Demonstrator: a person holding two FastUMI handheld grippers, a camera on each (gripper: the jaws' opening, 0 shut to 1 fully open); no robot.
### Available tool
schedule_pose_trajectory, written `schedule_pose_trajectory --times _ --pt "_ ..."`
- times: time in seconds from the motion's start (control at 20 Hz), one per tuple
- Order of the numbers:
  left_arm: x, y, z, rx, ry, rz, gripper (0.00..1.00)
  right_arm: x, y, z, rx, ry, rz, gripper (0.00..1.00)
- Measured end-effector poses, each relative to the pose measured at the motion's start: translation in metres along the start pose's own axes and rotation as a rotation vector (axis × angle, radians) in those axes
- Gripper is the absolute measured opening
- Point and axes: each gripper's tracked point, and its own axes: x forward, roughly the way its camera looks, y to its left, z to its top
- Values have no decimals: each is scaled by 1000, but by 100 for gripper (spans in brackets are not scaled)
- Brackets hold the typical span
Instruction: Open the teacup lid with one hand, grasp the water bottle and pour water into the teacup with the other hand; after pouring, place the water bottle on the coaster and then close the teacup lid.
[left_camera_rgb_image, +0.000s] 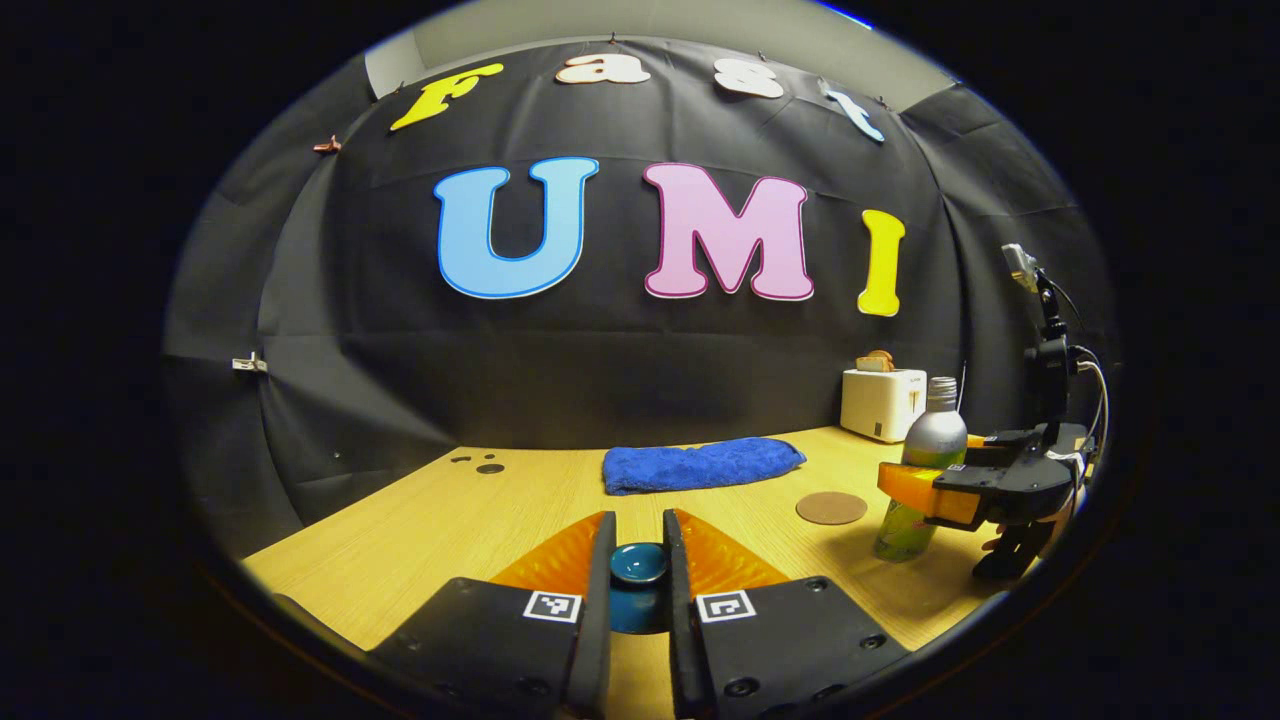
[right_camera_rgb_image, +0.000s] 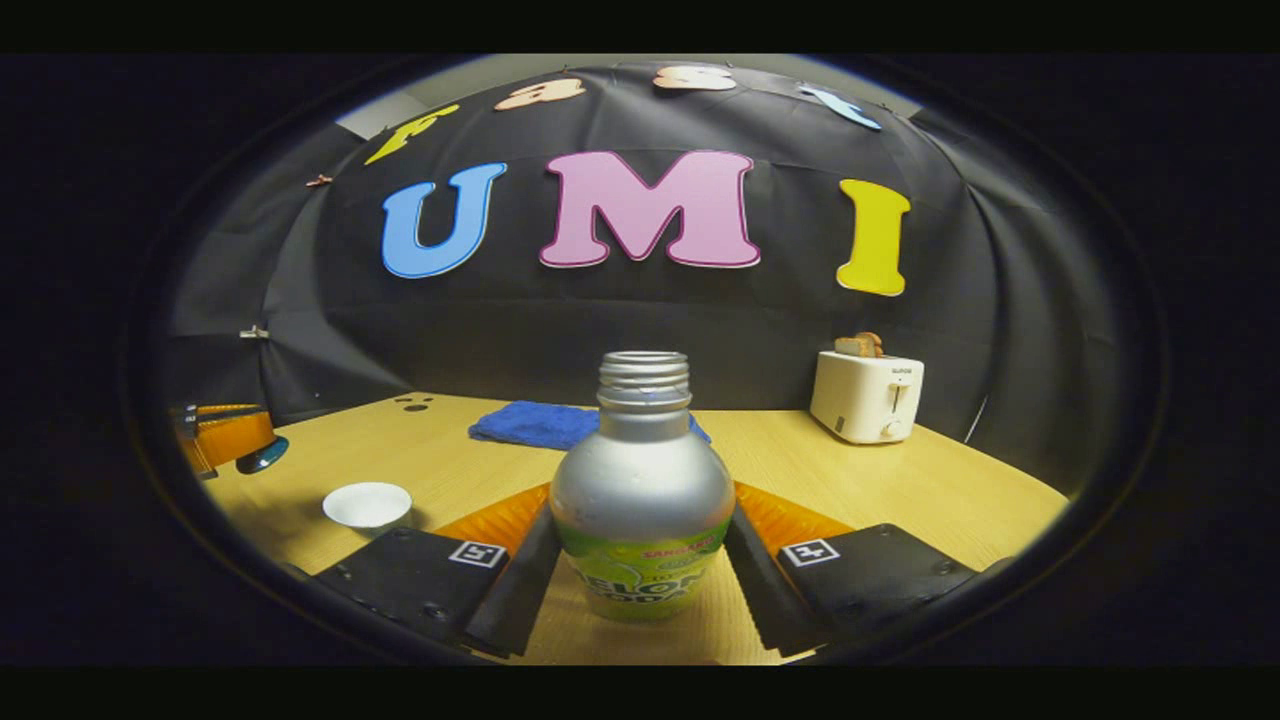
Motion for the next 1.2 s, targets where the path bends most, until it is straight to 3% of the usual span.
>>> schedule_pose_trajectory --times 0.35,0.55,0.8,1.2 --pt "-2 9 -5 -8 4 4 28 2 11 3 -74 17 49 79" --pt "-6 17 -3 -19 -6 11 28 6 10 27 -219 -26 39 79" --pt "-11 31 -7 -33 -1 30 28 19 23 43 -423 -40 97 82" --pt "-18 56 -16 -69 8 60 28 29 49 37 -820 -83 128 79"
